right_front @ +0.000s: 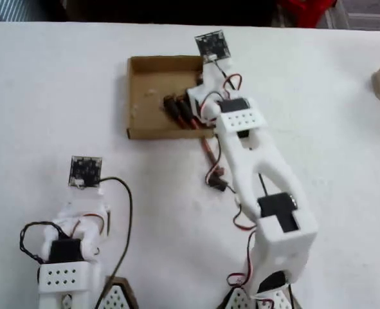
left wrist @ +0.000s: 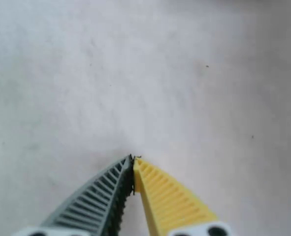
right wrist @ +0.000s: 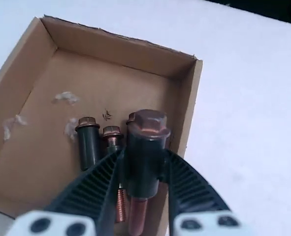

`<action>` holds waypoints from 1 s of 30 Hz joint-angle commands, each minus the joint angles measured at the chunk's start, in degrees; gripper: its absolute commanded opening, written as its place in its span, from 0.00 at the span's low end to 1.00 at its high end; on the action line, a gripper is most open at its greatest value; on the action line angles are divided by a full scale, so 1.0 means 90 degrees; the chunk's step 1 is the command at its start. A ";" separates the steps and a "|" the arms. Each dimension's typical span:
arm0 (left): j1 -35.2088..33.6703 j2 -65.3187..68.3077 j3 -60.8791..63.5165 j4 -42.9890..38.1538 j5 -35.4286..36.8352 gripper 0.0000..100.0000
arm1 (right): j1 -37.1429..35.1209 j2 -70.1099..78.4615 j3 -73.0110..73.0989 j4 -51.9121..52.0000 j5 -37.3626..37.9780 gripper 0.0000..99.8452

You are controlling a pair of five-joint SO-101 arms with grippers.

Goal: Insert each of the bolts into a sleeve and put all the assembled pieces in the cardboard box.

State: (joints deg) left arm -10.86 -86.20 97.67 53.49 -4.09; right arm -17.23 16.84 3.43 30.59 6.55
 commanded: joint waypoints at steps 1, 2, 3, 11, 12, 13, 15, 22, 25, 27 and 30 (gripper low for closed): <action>-0.0063 -0.0034 -0.0176 0.0049 -0.0059 0.02 | 0.0015 0.0249 -0.0733 -0.0005 -0.0010 0.02; -0.0063 -0.0034 -0.0176 0.0039 -0.0059 0.02 | 0.0034 0.0396 -0.0830 -0.0005 -0.0010 0.02; -0.0063 -0.0034 -0.0176 0.0039 -0.0059 0.02 | 0.0054 0.0532 -0.0899 -0.0005 -0.0010 0.02; -0.0063 -0.0034 -0.0176 0.0039 -0.0059 0.02 | 0.0063 0.1382 -0.1475 0.0005 0.0029 0.02; -0.0063 -0.0034 -0.0176 0.0039 -0.0059 0.02 | 0.0054 0.1421 -0.1514 0.0005 0.0029 0.03; -0.0063 -0.0034 -0.0176 0.0039 -0.0059 0.02 | 0.0044 0.1451 -0.1534 0.0063 0.0029 0.06; -0.0063 -0.0034 -0.0176 0.0039 -0.0059 0.02 | 0.0024 0.1451 -0.1543 0.0230 0.0020 0.13; -0.0063 -0.0034 -0.0176 0.0039 -0.0059 0.02 | 0.0063 0.1363 -0.1543 0.0317 0.0020 0.15; -0.0063 -0.0034 -0.0176 0.0039 -0.0059 0.02 | 0.0063 0.1099 -0.1534 0.0484 0.0000 0.10; -0.0063 -0.0034 -0.0176 0.0039 -0.0059 0.02 | 0.0054 0.0864 -0.1524 0.0698 -0.0010 0.07; -0.0063 -0.0034 -0.0176 0.0039 -0.0059 0.02 | 0.0024 0.0474 -0.1495 0.1177 -0.0010 0.01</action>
State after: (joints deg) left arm -10.86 -86.20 97.67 53.49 -4.09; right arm -17.41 27.65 -7.91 38.15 6.55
